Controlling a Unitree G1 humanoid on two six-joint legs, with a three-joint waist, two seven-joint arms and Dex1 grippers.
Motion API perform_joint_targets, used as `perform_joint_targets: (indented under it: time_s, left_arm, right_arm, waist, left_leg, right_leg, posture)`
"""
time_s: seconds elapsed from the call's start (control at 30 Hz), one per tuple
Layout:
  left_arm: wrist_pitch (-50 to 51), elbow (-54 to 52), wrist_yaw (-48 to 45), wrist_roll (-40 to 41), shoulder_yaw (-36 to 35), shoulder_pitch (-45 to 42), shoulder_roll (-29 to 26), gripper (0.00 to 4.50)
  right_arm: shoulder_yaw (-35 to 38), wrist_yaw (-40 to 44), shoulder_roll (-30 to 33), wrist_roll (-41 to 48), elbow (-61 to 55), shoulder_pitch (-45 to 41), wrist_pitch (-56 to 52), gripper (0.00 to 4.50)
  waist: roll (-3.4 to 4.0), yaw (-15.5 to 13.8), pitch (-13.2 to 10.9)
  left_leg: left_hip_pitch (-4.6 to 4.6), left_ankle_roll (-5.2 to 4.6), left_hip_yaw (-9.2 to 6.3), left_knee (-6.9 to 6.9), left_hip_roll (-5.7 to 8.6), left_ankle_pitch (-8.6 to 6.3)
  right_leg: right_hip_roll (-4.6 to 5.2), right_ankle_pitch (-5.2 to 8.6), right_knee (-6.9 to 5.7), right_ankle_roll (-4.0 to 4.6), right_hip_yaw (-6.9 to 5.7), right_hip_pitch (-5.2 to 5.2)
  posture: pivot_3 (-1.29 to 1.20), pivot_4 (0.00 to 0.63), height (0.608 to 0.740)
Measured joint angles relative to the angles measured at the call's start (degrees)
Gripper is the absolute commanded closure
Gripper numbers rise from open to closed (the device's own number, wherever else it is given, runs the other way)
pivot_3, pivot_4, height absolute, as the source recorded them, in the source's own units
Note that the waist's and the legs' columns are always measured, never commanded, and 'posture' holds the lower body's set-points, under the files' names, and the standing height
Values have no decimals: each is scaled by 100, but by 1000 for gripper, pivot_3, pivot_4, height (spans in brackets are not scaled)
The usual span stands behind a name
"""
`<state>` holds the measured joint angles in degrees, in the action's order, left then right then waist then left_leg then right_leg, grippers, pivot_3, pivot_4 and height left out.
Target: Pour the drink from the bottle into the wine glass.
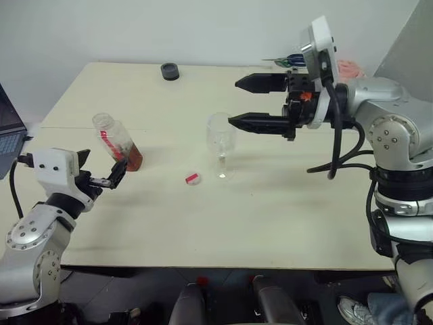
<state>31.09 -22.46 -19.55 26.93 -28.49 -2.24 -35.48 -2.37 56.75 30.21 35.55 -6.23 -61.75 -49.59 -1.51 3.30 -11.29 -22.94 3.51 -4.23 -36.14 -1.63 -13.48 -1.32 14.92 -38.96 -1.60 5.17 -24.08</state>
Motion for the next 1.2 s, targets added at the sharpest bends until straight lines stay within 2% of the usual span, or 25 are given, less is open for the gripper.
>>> perform_joint_targets:
  time_s: [0.2,0.43,0.9,1.2]
  left_arm:
    - [-6,674,31,-250,187,-694,-124,0]
    - [-193,1296,-133,-415,310,-985,-134,0]
    - [-1212,2935,-487,-753,726,-2142,-35,0]
    - [-1780,3753,-553,-963,915,-2499,19,0]
  right_arm:
    - [-2,-151,-126,54,14,-34,-42,24]
    - [-2,-246,-122,71,3,-32,-133,24]
    - [-71,-459,-140,59,-25,0,-146,24]
    - [-113,-608,-143,45,-149,52,-155,24]
  waist:
    - [0,0,0]
    - [0,-2,0]
    - [-1,0,0]
    - [-1,-5,0]
  left_leg:
    - [0,0,1,-3,-2,0]
    - [-1,0,-4,4,-2,0]
    - [-2,0,-3,1,0,0]
    - [-4,0,-5,2,2,0]
  right_leg:
    - [-3,6,-1,-10,2,1]
    - [-1,-2,-3,3,-5,-2]
    - [2,-3,-4,4,-5,-1]
    - [6,-3,-5,4,-8,-2]
  posture:
    - [0,150,740]
    - [0,150,740]
    - [0,150,740]
    - [0,150,740]
